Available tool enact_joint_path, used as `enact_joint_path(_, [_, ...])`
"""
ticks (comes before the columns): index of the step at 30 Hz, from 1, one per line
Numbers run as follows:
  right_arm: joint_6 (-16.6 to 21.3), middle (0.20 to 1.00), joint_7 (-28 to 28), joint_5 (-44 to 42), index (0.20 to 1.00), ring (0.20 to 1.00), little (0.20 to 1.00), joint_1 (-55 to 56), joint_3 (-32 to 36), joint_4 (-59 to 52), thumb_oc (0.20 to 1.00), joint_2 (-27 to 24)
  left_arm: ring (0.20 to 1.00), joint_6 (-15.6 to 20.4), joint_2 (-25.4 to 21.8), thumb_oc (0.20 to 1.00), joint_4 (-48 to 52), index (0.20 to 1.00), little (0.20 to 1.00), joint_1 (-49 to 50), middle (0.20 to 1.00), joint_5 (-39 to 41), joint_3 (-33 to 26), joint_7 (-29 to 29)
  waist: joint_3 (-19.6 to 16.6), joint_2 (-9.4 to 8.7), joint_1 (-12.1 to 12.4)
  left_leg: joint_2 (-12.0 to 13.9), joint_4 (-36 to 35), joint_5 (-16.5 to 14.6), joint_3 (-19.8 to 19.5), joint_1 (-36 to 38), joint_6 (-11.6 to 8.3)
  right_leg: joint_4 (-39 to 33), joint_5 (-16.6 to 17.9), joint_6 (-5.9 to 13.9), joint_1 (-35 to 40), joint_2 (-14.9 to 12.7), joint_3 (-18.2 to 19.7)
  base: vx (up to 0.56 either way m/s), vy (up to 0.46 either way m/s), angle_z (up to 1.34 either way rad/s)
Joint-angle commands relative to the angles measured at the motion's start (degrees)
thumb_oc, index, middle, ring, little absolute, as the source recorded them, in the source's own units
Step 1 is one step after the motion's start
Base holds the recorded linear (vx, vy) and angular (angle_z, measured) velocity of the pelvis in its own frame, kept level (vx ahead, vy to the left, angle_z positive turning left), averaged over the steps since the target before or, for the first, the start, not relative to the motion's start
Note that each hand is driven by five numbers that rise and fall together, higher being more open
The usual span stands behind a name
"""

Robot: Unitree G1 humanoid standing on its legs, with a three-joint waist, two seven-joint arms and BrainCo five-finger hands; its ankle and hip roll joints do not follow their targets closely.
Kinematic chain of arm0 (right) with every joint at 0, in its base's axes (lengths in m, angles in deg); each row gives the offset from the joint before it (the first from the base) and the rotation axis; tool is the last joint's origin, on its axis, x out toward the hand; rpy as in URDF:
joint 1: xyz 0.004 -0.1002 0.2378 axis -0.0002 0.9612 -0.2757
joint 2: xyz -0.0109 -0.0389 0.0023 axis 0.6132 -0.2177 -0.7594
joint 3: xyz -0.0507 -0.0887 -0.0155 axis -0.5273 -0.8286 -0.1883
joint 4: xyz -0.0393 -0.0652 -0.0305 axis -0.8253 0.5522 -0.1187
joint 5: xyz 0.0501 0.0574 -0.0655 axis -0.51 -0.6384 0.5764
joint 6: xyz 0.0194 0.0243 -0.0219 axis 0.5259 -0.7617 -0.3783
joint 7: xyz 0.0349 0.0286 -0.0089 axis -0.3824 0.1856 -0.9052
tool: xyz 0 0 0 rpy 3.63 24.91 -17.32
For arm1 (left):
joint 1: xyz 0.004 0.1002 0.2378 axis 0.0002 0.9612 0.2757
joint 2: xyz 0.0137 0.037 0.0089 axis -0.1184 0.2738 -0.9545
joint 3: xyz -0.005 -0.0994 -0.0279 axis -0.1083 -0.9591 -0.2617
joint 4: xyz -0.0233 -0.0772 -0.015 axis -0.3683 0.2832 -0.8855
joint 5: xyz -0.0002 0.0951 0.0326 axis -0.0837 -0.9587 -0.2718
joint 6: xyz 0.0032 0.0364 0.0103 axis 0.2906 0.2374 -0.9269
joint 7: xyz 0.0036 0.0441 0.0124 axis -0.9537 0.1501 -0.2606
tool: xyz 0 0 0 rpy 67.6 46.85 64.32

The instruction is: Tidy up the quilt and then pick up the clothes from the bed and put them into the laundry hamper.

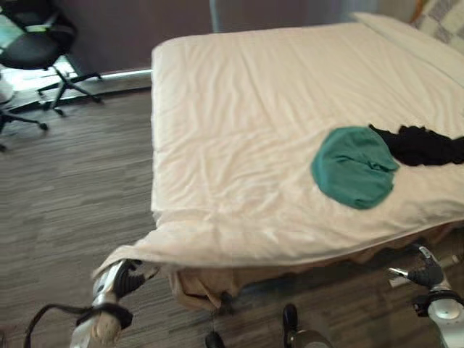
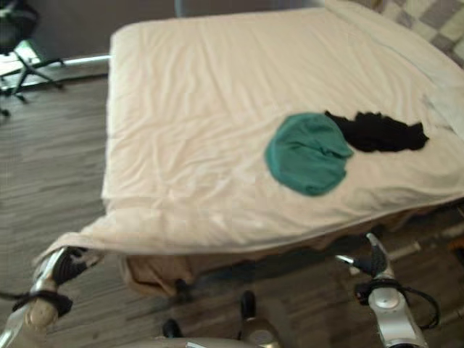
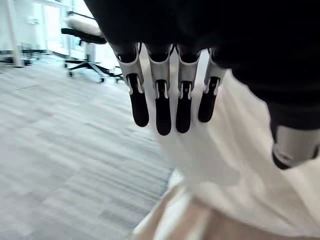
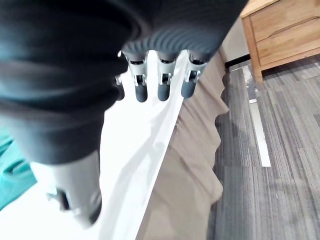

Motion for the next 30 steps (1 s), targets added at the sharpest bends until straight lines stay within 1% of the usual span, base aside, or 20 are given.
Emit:
enact_joint_path(1, [3.4, 1.0, 2.05, 3.07, 1.0, 1.0, 1.0, -7.87, 0.43, -2.67, 1.0, -3.74, 1.0, -0.08, -1.34, 1.0, -3.56, 1.0, 1.0, -3.63, 1.0, 0.13, 0.85, -1.1, 1.85, 0.73, 1.43, 0.08, 0.9, -2.38, -1.48, 1.71, 1.42, 1.27, -7.42, 5.72, 4.16, -3.89, -1.62, -0.01, 0.016, 0.26])
enact_joint_path(2, [4.42, 1.0, 2.36, 3.7, 1.0, 1.0, 1.0, -12.22, -1.9, -6.42, 1.0, -4.85, 1.0, -0.94, 0.35, 1.0, -11.26, 1.0, 1.0, -3.32, 1.0, -1.21, 3.81, -0.82, 2.01, 0.44, 2.94, 0.18, 0.84, -2.18, -1.8, 1.4, 1.44, 1.27, -7.57, 5.72, 4.27, -3.93, -2.15, -0.02, 0.002, 0.28])
enact_joint_path(3, [4.39, 0.642, 2.38, 3.7, 0.642, 0.642, 0.642, -12.39, -1.92, -6.39, 0.642, -4.93, 1.0, -0.81, 0.48, 1.0, -11.61, 1.0, 1.0, -3.62, 1.0, -1.23, 3.89, -1.02, 2.04, 0.5, 2.88, 0.17, 0.76, -1.9, -1.81, 1.21, 1.48, 1.26, -7.38, 5.64, 4.06, -3.92, -2.16, -0.05, 0.001, 0.17])
enact_joint_path(4, [5.89, 0.2, 2.82, 2.73, 0.2, 0.2, 0.2, -18.3, -6.01, -10.16, 0.2, -5.16, 1.0, -1.8, 2.5, 1.0, -22.08, 1.0, 1.0, -4.44, 1.0, -2.42, 7.04, -1.47, 2.62, 0.22, 4.2, 0.29, 0.79, -1.51, -2.3, 0.54, 1.4, 1.29, -7.43, 5.55, 3.69, -3.9, -2.67, -0.06, -0.016, 0.14])
enact_joint_path(6, [6.68, 0.2, 3.04, 1.38, 0.2, 0.2, 0.2, -23.52, -9.76, -11.57, 0.2, -4.51, 1.0, -2.75, 4.36, 1.0, -30.34, 1.0, 1.0, -6.16, 1.0, -2.7, 8.98, -2.47, 3.39, -0.07, 5.1, 0.43, 1.02, -1.13, -2.78, -0.51, 1.25, 1.3, -7.48, 5.41, 3.03, -3.79, -3.01, -0.09, -0.028, 0.22])
enact_joint_path(9, [7.52, 0.2, 4.3, -0.51, 0.2, 0.2, 0.2, -33.38, -16.65, -13.47, 0.2, -1.77, 1.0, -3.62, 6.26, 1.0, -38.83, 1.0, 1.0, -9.13, 1.0, -1.17, 11.72, -4.63, 6.59, -0.17, 7.09, 0.95, 1.69, -0.44, -4.13, -3.88, 0.9, 1.94, -7.57, 5.18, 0.55, -3.72, -3.31, -0.17, -0.039, 0.27])
enact_joint_path(11, [7.78, 0.2, 5.47, -2.71, 0.2, 0.2, 0.2, -42.75, -22.26, -11.46, 0.2, 0.93, 1.0, -3.59, 6.7, 1.0, -42.59, 1.0, 1.0, -12.29, 1.0, 1.1, 13.39, -6.46, 10.04, 0.18, 8.37, 1.48, 2.93, 0.22, -5.2, -7.89, 0.62, 3.12, -7.53, 4.81, -2.95, -3.84, -3.42, -0.25, -0.03, 0.29])
enact_joint_path(14, [7.52, 0.2, 5.85, -5.61, 0.2, 0.2, 0.2, -51.73, -27.63, -8.24, 0.2, 4.7, 1.0, -3.82, 6.62, 1.0, -44.66, 1.0, 1.0, -14.61, 1.0, 2.78, 15.63, -8.58, 13.42, 0.92, 10.18, 2.35, 4.79, 0.97, -5.96, -12.31, 0.09, 4.71, -7.44, 4.37, -6.65, -4.09, -3.87, -0.16, -0.008, 0.29])
enact_joint_path(16, [8.04, 0.2, 5.71, -8.82, 0.2, 0.2, 0.2, -56.18, -30.44, -4.86, 0.2, 7.93, 1.0, -3.34, 6.1, 1.0, -43.95, 1.0, 1.0, -16.22, 1.0, 4.33, 16.9, -9.86, 15.68, 1.69, 11.41, 2.79, 6.02, 1.62, -6.5, -16.02, -0.41, 6.09, -7.36, 4.26, -9.67, -4.42, -4.65, -0.14, -0.012, 0.33])
enact_joint_path(17, [8.11, 0.2, 5.72, -8.85, 0.2, 0.2, 0.2, -56.32, -30.5, -4.73, 0.2, 7.97, 1.0, -3.33, 6.11, 1.0, -43.97, 1.0, 1.0, -16.26, 1.0, 4.33, 16.86, -9.86, 15.57, 1.68, 11.34, 2.81, 6.14, 1.59, -6.56, -16.27, -0.41, 6.19, -7.4, 4.25, -9.89, -4.43, -4.68, -0.11, -0.013, 0.14])
enact_joint_path(18, [8.18, 0.2, 6.02, -9.79, 0.2, 0.2, 0.2, -57.72, -31.26, -3.16, 0.2, 9.49, 1.0, -3.15, 5.85, 1.0, -42.87, 1.0, 1.0, -16.99, 1.0, 5.08, 17.62, -10.56, 16.38, 1.97, 11.91, 2.88, 6.69, 1.99, -6.88, -18.03, -0.73, 6.81, -7.38, 4.18, -11.17, -4.55, -5.15, -0.15, -0.011, -0.09])
enact_joint_path(19, [8.62, 0.2, 5.79, -11.64, 0.2, 0.2, 0.2, -59.96, -33.59, 0.52, 0.2, 12.65, 1.0, -2.0, 5.45, 1.0, -40.1, 1.0, 1.0, -18.15, 1.0, 6.79, 18.89, -11.48, 18.19, 3.11, 13.06, 2.95, 7.42, 2.69, -7.49, -21.53, -1.12, 8.46, -7.56, 4.13, -14.12, -5.08, -5.98, -0.14, -0.011, 0.14])
enact_joint_path(20, [8.69, 0.2, 5.79, -11.66, 0.2, 0.2, 0.2, -60.03, -33.63, 0.61, 0.2, 12.69, 1.0, -2.0, 5.44, 1.0, -40.08, 1.0, 1.0, -18.14, 1.0, 6.79, 18.85, -11.47, 18.03, 3.09, 12.99, 2.96, 7.54, 2.66, -7.57, -21.81, -1.11, 8.57, -7.61, 4.12, -14.35, -5.1, -6.02, -0.11, -0.032, 0.33])
enact_joint_path(21, [8.77, 0.2, 4.75, -13.95, 0.2, 0.2, 0.2, -60.1, -35.35, 2.99, 0.2, 16.04, 1.0, -0.81, 4.95, 1.0, -35.17, 1.0, 1.0, -18.76, 1.0, 7.83, 20.26, -11.97, 19.19, 4.0, 13.75, 3.0, 8.37, 1.85, -8.46, -24.17, -1.9, 10.34, -9.04, 4.55, -16.5, -5.42, -6.22, -0.03, -0.028, 0.35])
enact_joint_path(23, [8.97, 0.2, 3.82, -15.22, 0.2, 0.2, 0.2, -59.46, -36.63, 6.62, 0.2, 19.84, 1.0, -0.13, 4.12, 1.0, -30.02, 1.0, 1.0, -18.47, 1.0, 7.94, 21.14, -11.82, 19.34, 4.85, 14.55, 2.91, 9.34, 1.66, -9.1, -26.1, -1.95, 11.77, -9.55, 4.51, -18.24, -6.07, -6.81, -0.06, -0.028, 0.22])
enact_joint_path(26, [8.33, 0.2, 0.02, -21.33, 0.2, 0.2, 0.2, -55.91, -38.64, 9.86, 0.2, 25.4, 1.0, 1.09, 3.48, 1.0, -23.78, 1.0, 1.0, -18.11, 1.0, 8.62, 22.02, -11.46, 19.53, 5.28, 15.29, 2.75, 10.75, 0.91, -9.35, -26.75, -1.74, 12.98, -10.02, 4.32, -18.77, -6.44, -6.73, -0.03, -0.013, 0.03])
enact_joint_path(27, [7.1, 0.2, -2.52, -23.93, 0.2, 0.2, 0.2, -53.87, -40.1, 10.24, 0.2, 27.66, 1.0, 1.31, 3.47, 1.0, -22.77, 1.0, 1.0, -17.96, 1.0, 8.43, 22.47, -11.0, 19.48, 5.21, 15.53, 2.65, 11.01, 0.62, -9.36, -26.31, -1.61, 13.11, -10.16, 4.24, -18.35, -6.45, -6.71, 0.01, -0.018, -0.06])
enact_joint_path(28, [7.05, 0.2, -4.24, -26.03, 0.2, 0.2, 0.2, -52.3, -41.68, 10.02, 0.2, 29.45, 1.0, 1.34, 3.48, 1.0, -22.08, 1.0, 1.0, -17.78, 1.0, 8.2, 22.99, -10.72, 19.31, 5.1, 15.78, 2.58, 11.04, 0.36, -9.47, -25.65, -1.49, 13.0, -10.31, 4.17, -17.65, -6.47, -6.66, 0.03, -0.024, -0.09])
enact_joint_path(29, [5.97, 0.2, -7.67, -30.93, 0.2, 0.2, 0.2, -49.73, -43.53, 10.06, 0.2, 31.58, 1.0, 1.37, 3.71, 1.0, -21.53, 1.0, 1.0, -17.69, 1.0, 7.91, 23.81, -10.21, 18.96, 4.85, 15.94, 2.6, 10.84, 0.09, -9.53, -24.67, -1.39, 12.76, -10.43, 4.13, -16.73, -6.49, -6.68, 0.04, -0.028, -0.07])
enact_joint_path(30, [5.87, 0.2, -9.31, -33.55, 0.2, 0.2, 0.2, -47.55, -45.02, 9.28, 0.2, 32.46, 1.0, 1.43, 3.83, 1.0, -21.35, 1.0, 1.0, -17.19, 1.0, 7.8, 24.05, -9.99, 18.69, 4.67, 15.96, 2.55, 10.59, -0.1, -9.57, -23.79, -1.31, 12.36, -10.56, 4.06, -15.86, -6.45, -6.65, 0.05, -0.029, -0.06])
